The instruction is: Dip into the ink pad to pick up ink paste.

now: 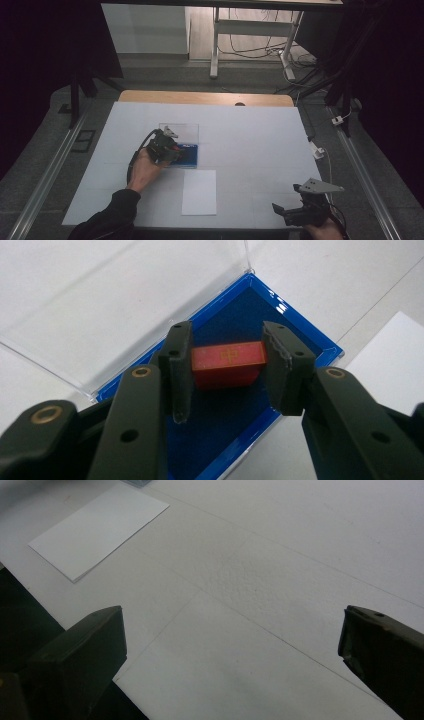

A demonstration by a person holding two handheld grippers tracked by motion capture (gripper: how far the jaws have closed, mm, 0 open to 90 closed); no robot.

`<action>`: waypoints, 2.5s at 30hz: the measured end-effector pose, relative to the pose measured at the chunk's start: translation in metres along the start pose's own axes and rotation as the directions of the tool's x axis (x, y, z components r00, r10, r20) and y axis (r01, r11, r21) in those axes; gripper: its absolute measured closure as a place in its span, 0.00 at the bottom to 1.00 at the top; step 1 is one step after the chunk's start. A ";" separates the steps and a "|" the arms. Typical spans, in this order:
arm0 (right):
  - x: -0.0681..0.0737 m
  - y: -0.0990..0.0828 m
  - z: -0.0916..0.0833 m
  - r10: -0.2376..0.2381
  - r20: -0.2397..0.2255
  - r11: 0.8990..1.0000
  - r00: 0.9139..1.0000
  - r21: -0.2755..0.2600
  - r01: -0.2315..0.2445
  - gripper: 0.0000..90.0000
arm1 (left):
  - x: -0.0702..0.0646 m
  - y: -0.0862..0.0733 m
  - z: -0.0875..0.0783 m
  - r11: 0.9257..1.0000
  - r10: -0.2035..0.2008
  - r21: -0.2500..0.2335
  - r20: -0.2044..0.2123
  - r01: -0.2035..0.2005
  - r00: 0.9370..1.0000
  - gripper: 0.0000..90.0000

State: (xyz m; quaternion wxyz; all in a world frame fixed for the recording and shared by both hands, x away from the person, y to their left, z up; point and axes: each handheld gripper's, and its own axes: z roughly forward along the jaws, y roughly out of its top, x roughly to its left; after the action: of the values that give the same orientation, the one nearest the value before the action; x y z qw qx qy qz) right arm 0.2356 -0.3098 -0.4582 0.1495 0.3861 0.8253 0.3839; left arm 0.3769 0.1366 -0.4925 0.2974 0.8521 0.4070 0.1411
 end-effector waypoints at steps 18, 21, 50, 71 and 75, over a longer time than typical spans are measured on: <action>0.001 0.001 0.001 -0.006 0.006 1.000 1.000 0.011 0.006 0.00 | -0.002 -0.003 0.002 1.000 -0.012 -0.013 -0.008 0.011 1.000 0.66; 0.001 0.000 0.001 -0.006 0.006 1.000 1.000 0.012 0.006 0.00 | 0.001 -0.004 0.001 1.000 -0.024 -0.017 0.009 0.024 1.000 0.66; 0.000 0.000 0.000 -0.001 0.001 1.000 1.000 0.003 0.001 0.00 | 0.009 -0.007 -0.012 0.996 -0.039 -0.082 0.015 0.040 0.999 0.65; 0.001 0.000 0.001 -0.004 0.004 1.000 1.000 0.005 0.004 0.00 | 0.010 -0.010 -0.005 0.999 -0.044 0.004 0.010 0.044 0.999 0.65; 0.001 0.000 0.001 -0.009 0.007 1.000 1.000 0.011 0.008 0.00 | 0.005 -0.010 -0.004 0.999 -0.042 0.000 -0.015 0.042 0.999 0.65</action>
State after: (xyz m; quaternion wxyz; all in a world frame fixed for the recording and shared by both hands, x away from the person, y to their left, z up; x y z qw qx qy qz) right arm 0.2356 -0.3086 -0.4583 0.1521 0.3848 0.8285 0.3773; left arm 0.3719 0.1475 -0.4953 0.2968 0.8423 0.4272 0.1412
